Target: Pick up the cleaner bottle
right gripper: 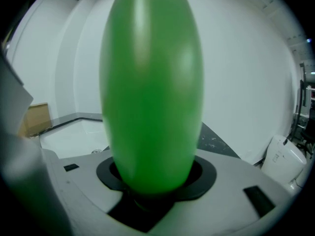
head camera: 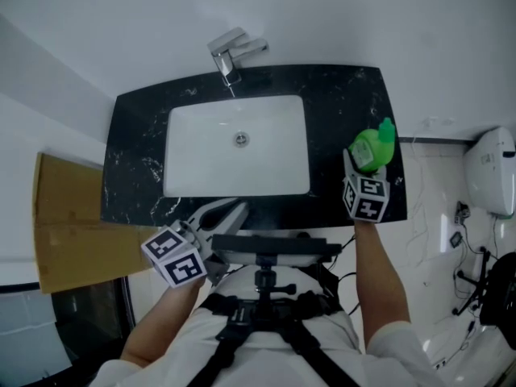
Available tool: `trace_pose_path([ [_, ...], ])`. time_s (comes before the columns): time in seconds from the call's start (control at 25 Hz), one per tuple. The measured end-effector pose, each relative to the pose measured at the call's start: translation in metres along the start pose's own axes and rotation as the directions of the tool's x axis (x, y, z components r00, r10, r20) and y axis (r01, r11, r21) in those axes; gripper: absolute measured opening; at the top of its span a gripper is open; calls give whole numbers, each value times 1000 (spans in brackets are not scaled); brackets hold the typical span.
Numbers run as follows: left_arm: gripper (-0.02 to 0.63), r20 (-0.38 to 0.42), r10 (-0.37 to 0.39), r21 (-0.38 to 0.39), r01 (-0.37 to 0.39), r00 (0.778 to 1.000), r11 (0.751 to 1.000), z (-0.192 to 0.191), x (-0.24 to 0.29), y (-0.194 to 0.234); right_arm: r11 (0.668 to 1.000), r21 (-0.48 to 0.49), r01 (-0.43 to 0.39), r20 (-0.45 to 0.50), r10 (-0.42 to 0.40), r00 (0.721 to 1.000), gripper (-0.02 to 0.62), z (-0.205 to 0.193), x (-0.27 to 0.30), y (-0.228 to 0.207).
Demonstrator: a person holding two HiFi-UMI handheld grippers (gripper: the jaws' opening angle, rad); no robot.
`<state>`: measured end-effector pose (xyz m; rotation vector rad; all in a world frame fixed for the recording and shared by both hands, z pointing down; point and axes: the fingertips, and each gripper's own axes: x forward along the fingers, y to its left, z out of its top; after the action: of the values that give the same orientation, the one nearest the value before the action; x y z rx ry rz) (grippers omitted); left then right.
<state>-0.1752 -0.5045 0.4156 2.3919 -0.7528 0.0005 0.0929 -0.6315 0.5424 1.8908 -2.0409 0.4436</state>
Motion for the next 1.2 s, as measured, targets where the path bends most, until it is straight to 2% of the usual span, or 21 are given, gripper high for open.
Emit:
trace_pose_path([
  [0.4, 44, -16, 24, 14, -24, 1000, 1000, 5, 1, 2, 999, 50, -8, 90, 4, 996, 216, 11, -4, -2],
  [0.68, 44, -25, 19, 7, -19, 1000, 1000, 3, 9, 1, 997, 74, 1, 112, -10, 994, 214, 15, -1, -4],
  [1.04, 44, -33, 15, 2, -15, 999, 1000, 1, 14, 0, 998, 66, -19, 113, 11, 994, 205, 18, 5, -3],
  [1.2, 44, -35, 10, 4, -10, 999, 1000, 1, 14, -1, 998, 69, -1, 116, -7, 993, 198, 19, 6, -5],
])
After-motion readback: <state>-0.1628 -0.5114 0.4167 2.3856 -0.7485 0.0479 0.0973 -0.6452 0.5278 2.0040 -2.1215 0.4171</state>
